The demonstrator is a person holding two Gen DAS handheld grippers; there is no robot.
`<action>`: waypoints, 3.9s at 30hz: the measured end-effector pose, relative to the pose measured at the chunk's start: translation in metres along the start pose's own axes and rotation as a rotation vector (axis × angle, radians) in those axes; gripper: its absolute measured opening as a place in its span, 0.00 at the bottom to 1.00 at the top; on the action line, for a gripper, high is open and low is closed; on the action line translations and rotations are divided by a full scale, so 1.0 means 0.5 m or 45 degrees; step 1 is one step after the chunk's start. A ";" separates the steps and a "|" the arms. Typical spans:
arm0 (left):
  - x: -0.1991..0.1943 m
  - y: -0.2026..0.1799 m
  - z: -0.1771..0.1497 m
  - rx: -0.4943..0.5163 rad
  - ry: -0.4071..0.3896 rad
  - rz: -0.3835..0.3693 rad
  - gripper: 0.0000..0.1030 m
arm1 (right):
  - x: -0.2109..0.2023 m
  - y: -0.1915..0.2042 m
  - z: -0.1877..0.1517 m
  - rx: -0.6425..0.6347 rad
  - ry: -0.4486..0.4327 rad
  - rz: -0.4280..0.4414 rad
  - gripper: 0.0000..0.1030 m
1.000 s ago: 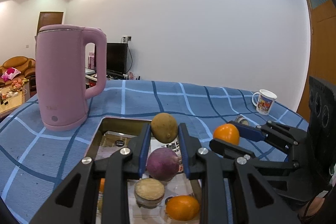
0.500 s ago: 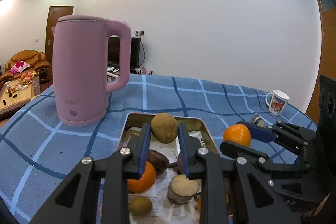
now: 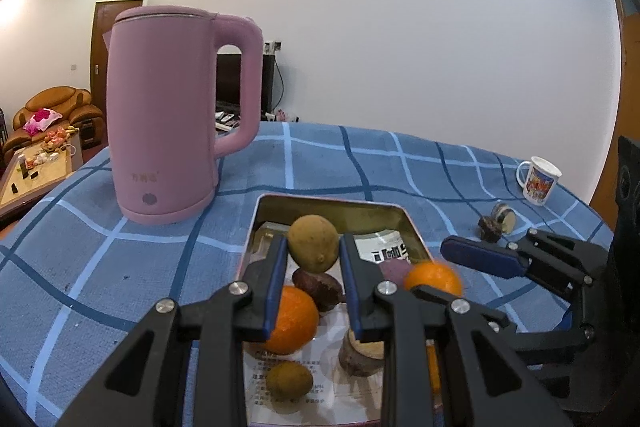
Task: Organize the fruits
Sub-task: 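Drop the yellow-brown fruit into the tin left while the right tool drops the orange, then move the left tool to a dark brown fruit while the right tool reaches the root chunk, then grasp the dark brown fruit left while the right tool grasps the striped root chunk, then lift the dark brown fruit left while the right tool carries the root chunk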
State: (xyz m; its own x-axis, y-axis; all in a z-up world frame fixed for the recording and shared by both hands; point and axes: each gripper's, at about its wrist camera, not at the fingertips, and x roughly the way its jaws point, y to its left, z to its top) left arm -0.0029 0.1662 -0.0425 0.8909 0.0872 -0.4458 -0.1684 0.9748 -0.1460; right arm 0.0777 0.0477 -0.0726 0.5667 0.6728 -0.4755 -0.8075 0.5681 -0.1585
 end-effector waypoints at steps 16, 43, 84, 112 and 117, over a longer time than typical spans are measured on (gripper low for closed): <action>-0.028 -0.033 0.017 -0.019 -0.071 -0.012 0.81 | -0.044 -0.051 -0.001 0.030 0.046 -0.045 0.44; 0.202 -0.330 0.110 0.061 0.169 -0.171 0.98 | -0.022 -0.540 -0.114 0.673 0.360 -0.553 0.64; 0.362 -0.439 0.033 0.112 0.544 -0.439 0.41 | -0.083 -0.544 -0.196 0.793 0.389 -0.480 0.40; 0.272 -0.436 0.060 0.171 0.230 -0.387 0.41 | -0.138 -0.504 -0.166 0.684 0.159 -0.477 0.40; 0.257 -0.439 0.057 0.198 0.192 -0.363 0.41 | -0.146 -0.498 -0.161 0.663 0.120 -0.475 0.40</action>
State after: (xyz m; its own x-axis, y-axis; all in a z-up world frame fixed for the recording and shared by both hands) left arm 0.1607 -0.0309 -0.0426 0.8186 -0.2132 -0.5333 0.1548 0.9761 -0.1526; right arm 0.2242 -0.1808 -0.0683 0.7582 0.3545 -0.5472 -0.3604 0.9273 0.1013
